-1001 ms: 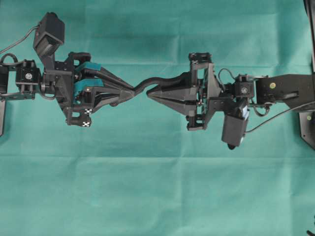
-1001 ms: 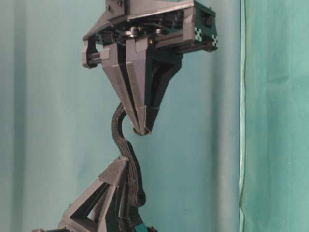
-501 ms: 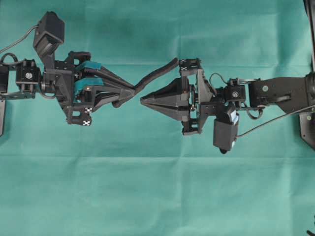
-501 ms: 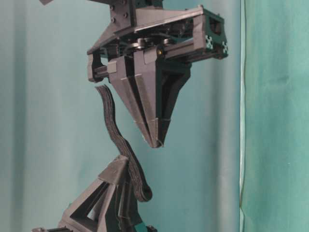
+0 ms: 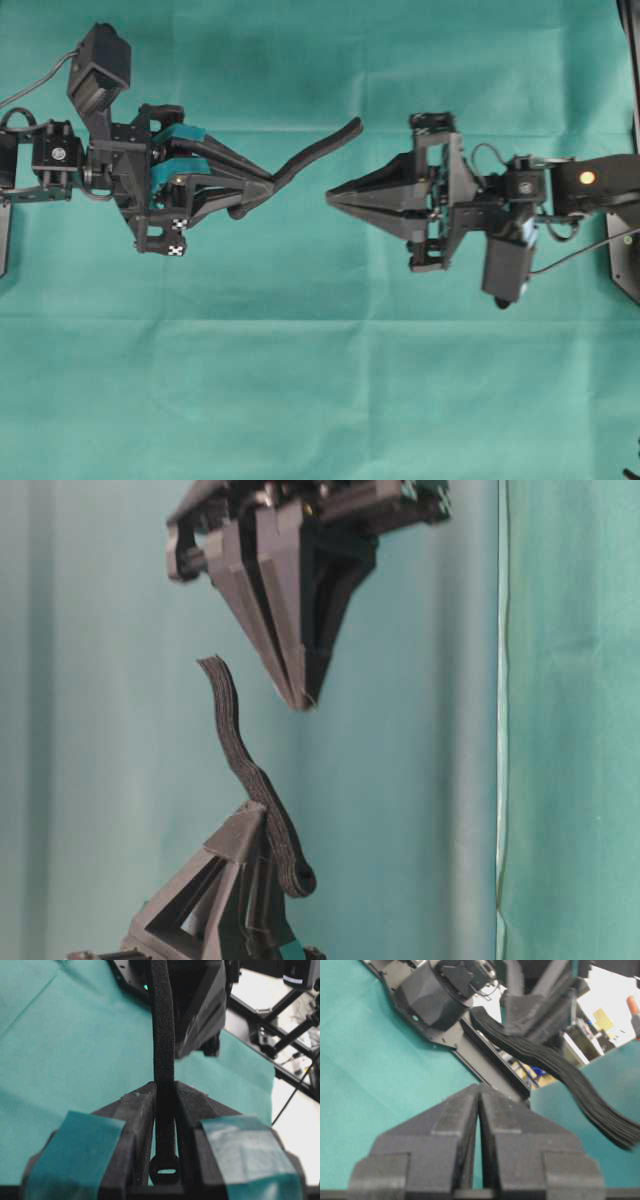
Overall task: Peel off the Velcro with your right arm.
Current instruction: 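Open the right gripper and pull it back away from the strap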
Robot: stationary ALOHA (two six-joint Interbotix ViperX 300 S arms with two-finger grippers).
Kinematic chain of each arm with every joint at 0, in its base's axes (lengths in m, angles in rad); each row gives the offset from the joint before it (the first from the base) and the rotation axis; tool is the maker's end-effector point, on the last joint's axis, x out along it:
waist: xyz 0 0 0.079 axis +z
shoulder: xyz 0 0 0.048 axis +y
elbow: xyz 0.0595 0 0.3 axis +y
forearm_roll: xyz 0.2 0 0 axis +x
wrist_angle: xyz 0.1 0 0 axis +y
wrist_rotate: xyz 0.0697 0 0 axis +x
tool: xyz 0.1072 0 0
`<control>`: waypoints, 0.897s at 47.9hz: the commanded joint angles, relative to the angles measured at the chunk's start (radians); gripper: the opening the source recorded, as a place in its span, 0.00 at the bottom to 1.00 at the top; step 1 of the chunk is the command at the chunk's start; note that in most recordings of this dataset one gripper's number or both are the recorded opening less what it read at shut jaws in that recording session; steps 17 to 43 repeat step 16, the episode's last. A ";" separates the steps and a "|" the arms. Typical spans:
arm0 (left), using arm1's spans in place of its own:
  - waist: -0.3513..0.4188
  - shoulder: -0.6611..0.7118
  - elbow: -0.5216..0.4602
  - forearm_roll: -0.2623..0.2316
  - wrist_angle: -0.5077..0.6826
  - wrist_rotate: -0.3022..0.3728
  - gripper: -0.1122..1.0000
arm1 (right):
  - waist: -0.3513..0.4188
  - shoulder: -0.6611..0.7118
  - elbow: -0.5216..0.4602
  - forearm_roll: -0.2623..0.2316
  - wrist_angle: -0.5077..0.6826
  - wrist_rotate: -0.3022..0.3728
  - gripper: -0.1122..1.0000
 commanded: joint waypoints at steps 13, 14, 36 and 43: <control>0.002 -0.006 -0.011 -0.002 -0.011 0.002 0.19 | -0.038 -0.110 0.051 0.015 -0.008 0.003 0.01; 0.002 -0.006 -0.011 -0.002 -0.011 0.002 0.19 | -0.041 -0.115 0.054 0.017 -0.008 0.003 0.01; 0.002 -0.006 -0.011 -0.002 -0.011 0.002 0.19 | -0.048 -0.124 0.058 0.018 -0.008 0.003 0.01; 0.002 -0.006 -0.011 -0.002 -0.011 0.002 0.19 | -0.048 -0.124 0.058 0.018 -0.008 0.003 0.01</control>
